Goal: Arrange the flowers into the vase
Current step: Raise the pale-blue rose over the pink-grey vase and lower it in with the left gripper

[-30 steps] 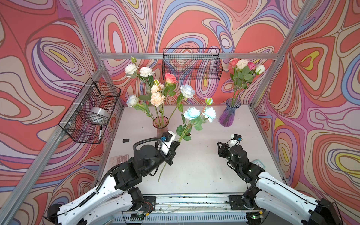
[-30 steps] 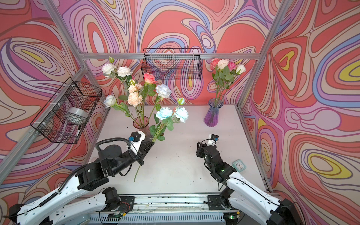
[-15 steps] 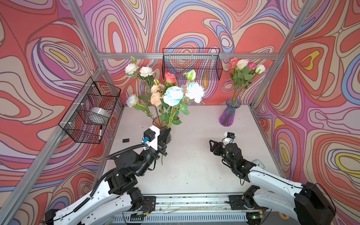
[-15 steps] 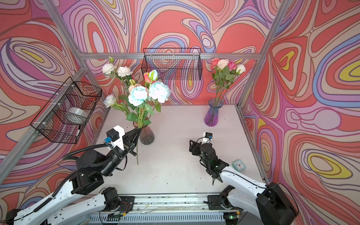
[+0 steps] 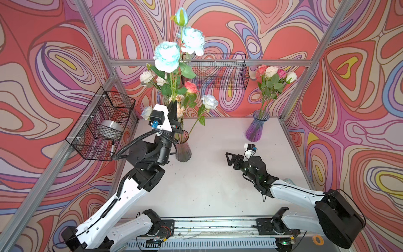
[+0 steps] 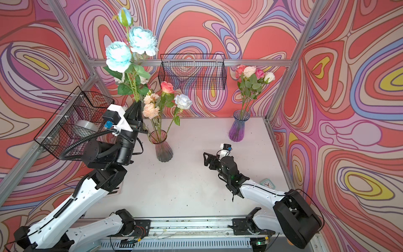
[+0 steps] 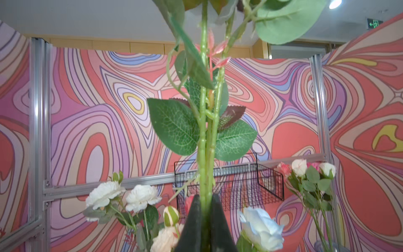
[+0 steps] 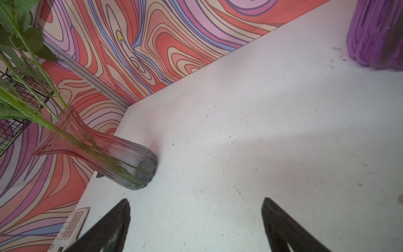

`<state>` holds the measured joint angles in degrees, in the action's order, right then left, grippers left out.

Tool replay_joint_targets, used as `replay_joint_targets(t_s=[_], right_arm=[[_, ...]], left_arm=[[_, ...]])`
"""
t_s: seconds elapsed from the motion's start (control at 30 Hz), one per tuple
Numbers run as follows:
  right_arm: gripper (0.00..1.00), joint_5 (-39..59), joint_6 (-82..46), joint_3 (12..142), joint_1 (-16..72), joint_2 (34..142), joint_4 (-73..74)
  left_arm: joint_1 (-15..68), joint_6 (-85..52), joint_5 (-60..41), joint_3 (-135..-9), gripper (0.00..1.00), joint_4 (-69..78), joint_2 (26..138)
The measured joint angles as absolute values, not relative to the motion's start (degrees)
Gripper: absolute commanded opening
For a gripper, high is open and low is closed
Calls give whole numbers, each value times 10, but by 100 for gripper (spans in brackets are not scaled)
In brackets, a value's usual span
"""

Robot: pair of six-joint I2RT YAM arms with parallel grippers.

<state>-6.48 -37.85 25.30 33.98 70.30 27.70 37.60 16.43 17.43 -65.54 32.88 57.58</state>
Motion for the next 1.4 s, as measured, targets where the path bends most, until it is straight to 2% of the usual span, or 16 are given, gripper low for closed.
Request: replay_joint_targets(t_s=[0.23,0.43,1.07,1.4], right_arm=[[95,-65,-378,253,339,684,271],[95,-71,-375,252,339,651,256],[94,-88,-372,245,339,639,227],[93,-87,-372,245,339,644,227]], left_arm=[[271,114,144,-666,0,393,650],[225,71,138,-650,0,428,698],[217,41,139,-521,0,531,701],[217,49,137,-490,0,555,744]])
